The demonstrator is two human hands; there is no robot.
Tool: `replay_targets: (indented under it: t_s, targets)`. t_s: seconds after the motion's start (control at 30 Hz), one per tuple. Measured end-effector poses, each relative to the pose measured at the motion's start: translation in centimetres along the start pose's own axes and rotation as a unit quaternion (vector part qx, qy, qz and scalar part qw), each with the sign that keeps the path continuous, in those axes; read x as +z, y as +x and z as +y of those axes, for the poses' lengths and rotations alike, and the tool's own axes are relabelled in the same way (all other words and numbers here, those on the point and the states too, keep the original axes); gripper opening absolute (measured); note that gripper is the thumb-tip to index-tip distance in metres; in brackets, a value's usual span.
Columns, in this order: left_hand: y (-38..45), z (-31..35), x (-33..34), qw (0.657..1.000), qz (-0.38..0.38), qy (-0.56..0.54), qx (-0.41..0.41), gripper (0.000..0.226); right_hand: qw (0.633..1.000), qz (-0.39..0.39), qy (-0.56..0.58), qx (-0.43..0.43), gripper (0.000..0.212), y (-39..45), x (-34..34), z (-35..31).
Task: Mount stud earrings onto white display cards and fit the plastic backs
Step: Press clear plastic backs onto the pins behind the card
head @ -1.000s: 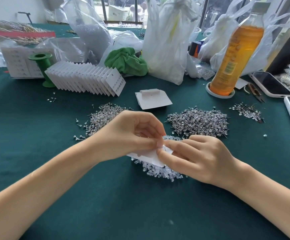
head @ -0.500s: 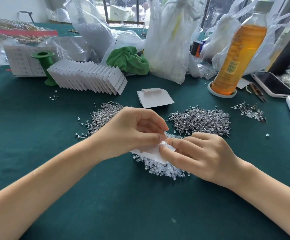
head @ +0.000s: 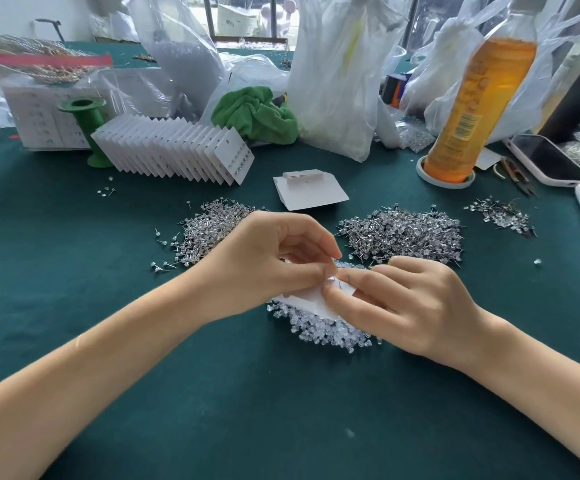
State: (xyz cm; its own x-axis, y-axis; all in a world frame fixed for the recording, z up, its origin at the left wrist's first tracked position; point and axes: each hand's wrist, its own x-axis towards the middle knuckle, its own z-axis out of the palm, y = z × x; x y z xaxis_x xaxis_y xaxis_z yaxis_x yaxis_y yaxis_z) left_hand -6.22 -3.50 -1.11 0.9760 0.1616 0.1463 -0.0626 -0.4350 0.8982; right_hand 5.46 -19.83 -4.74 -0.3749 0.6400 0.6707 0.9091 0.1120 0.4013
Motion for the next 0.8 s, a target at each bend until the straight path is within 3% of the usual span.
replay_targets:
  t_s: [0.4,0.8]
  targets:
    - [0.12,0.13,-0.04,0.999,-0.025,0.026,0.014,0.021,1.0,0.006,-0.002,0.003,0.011,0.06,-0.02,-0.06]
    - [0.6,0.54,-0.47,0.997,-0.076,0.031,0.012,0.017,1.0,0.003,-0.025,-0.012,0.031,-0.14,-0.03,-0.16]
